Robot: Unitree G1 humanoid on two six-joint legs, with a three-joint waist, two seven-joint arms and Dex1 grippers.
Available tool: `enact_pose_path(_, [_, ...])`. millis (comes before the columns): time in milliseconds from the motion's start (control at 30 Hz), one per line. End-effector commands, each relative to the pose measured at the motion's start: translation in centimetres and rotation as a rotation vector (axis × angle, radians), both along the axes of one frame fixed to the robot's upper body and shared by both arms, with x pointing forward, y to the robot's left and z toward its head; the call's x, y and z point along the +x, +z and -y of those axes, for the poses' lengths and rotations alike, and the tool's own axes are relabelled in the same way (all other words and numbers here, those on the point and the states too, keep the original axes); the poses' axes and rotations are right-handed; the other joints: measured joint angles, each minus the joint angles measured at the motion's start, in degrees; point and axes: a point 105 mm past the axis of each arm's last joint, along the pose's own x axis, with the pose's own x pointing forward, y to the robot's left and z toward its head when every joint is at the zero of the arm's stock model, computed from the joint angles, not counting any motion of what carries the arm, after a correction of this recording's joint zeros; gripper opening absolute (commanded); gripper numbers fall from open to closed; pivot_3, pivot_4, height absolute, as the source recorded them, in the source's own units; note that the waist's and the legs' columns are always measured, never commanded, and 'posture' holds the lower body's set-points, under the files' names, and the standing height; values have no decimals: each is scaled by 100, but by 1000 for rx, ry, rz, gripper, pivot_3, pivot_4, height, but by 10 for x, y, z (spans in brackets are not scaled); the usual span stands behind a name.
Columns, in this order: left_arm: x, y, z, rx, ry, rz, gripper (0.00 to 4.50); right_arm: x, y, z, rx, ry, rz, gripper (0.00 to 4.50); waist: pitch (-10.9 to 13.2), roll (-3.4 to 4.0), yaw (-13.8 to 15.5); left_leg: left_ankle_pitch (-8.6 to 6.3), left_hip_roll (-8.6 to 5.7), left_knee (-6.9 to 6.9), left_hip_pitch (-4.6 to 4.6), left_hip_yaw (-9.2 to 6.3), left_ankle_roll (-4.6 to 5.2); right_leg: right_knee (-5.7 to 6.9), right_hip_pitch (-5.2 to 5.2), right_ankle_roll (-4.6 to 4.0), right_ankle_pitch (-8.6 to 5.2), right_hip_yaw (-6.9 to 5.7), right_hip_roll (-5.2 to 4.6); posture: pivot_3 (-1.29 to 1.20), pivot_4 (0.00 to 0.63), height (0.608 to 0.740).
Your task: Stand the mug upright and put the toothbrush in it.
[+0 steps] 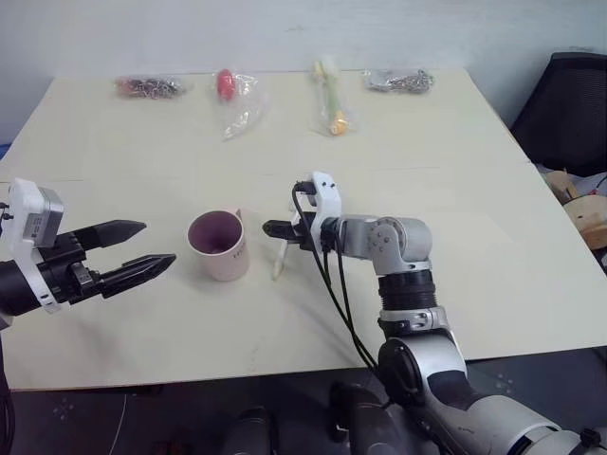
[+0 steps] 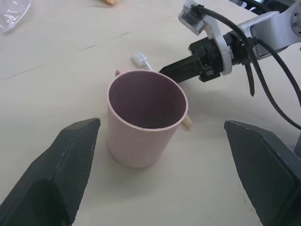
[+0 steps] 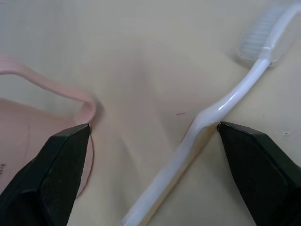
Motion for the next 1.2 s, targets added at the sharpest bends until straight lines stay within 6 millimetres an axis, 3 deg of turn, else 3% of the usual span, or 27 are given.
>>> enact_pose_path(33, [-3,14,2,28,-8,63,4500,-1,-18,2,-43,-11,-45,3172,0,0,-4,0,0,-6,8,0,0,0,0,0,0,9,1,0,150,740])
enact_pose_path(133, [-3,15,-1,25,-2,65,4500,0,-21,3,-85,-1,-12,2082,0,0,-17,0,0,-21,17,5,0,0,-3,-2,-1,18,2,0,150,740])
enact_pose_path(467, [0,15,0,21,-8,64,4500,-3,-30,-7,-125,30,2,2082,-1,0,-98,0,2,-29,19,5,-1,0,-5,-5,-3,20,2,0,150,740])
enact_pose_path(567, [1,16,0,21,-8,65,4500,-2,-35,-9,-142,28,4,1456,-2,-1,-125,1,3,-32,21,5,-1,0,-5,-5,-3,20,3,0,150,740])
enact_pose_path(667, [1,16,0,18,-9,66,4500,-2,-36,-8,-140,26,0,528,-4,1,-140,1,3,-38,24,6,-2,0,-5,-7,-4,21,3,0,150,740])
enact_pose_path(767, [1,15,-1,18,-7,65,4500,0,-34,-2,-147,14,12,279,-5,3,-135,2,3,-46,27,6,-3,0,-6,-11,-6,22,2,0,150,740])
enact_pose_path(1033, [1,13,-2,12,-2,61,4500,23,4,21,-164,-54,193,279,-7,0,-50,4,-2,-45,23,0,0,1,-4,-10,-6,23,-14,0,150,740])
enact_pose_path(1200, [3,15,-3,2,-1,68,4500,16,67,-2,15,27,404,279,-3,6,-60,3,-3,-48,16,3,0,-4,-12,-10,-6,19,-7,0,150,740])
